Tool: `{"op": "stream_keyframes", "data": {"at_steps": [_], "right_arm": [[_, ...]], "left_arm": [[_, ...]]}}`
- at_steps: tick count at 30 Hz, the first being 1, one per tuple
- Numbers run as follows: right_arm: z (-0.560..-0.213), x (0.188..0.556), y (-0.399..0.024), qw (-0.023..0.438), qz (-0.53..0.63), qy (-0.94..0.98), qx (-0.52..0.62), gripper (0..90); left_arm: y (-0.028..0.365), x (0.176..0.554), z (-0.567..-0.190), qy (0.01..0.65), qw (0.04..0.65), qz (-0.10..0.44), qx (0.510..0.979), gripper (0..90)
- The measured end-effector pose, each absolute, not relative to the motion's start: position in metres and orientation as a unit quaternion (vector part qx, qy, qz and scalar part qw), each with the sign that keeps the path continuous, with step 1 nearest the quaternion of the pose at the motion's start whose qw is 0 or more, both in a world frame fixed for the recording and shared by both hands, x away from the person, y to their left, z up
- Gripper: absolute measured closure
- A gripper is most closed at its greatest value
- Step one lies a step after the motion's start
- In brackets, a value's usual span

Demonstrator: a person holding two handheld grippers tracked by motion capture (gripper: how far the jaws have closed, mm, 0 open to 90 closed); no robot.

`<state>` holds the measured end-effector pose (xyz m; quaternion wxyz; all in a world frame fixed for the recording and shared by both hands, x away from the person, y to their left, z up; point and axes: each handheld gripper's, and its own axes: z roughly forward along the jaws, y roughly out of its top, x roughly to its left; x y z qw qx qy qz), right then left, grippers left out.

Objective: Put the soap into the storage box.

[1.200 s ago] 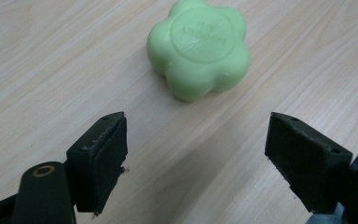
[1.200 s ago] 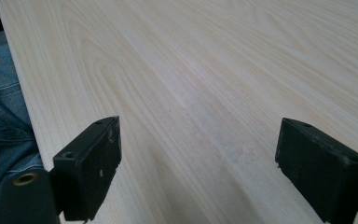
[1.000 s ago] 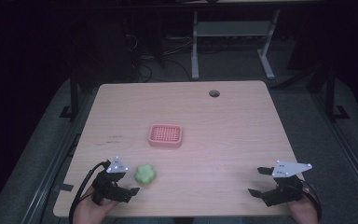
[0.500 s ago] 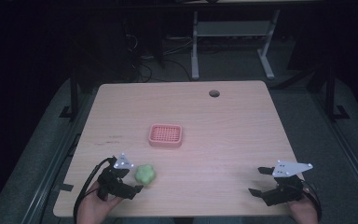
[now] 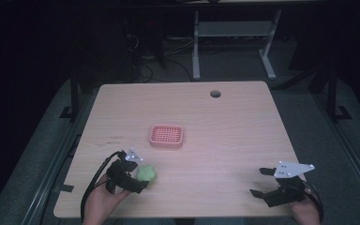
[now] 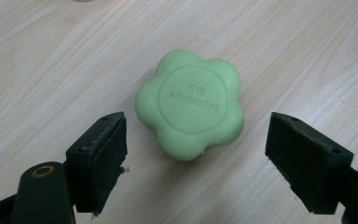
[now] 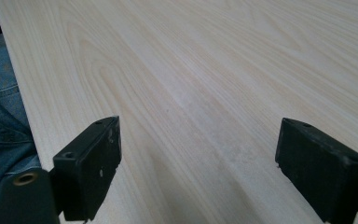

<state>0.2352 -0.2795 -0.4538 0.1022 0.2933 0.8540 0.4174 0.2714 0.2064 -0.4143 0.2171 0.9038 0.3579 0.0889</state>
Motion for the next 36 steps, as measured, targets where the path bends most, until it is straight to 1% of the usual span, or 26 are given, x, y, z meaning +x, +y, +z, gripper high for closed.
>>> {"op": "stream_keyframes", "data": {"at_steps": [13,20,36], "right_arm": [[-0.453,0.235,-0.28,0.103,0.416,0.855,0.293,13.8],[-0.453,0.235,-0.279,0.105,0.418,0.855,0.288,13.8],[-0.453,0.235,-0.278,0.101,0.417,0.856,0.289,13.8]], "left_arm": [[0.191,0.286,-0.417,0.362,0.191,0.082,0.909,20.4],[0.185,0.293,-0.424,0.384,0.179,0.071,0.903,21.7],[0.179,0.302,-0.436,0.399,0.142,0.051,0.905,23.3]]}}
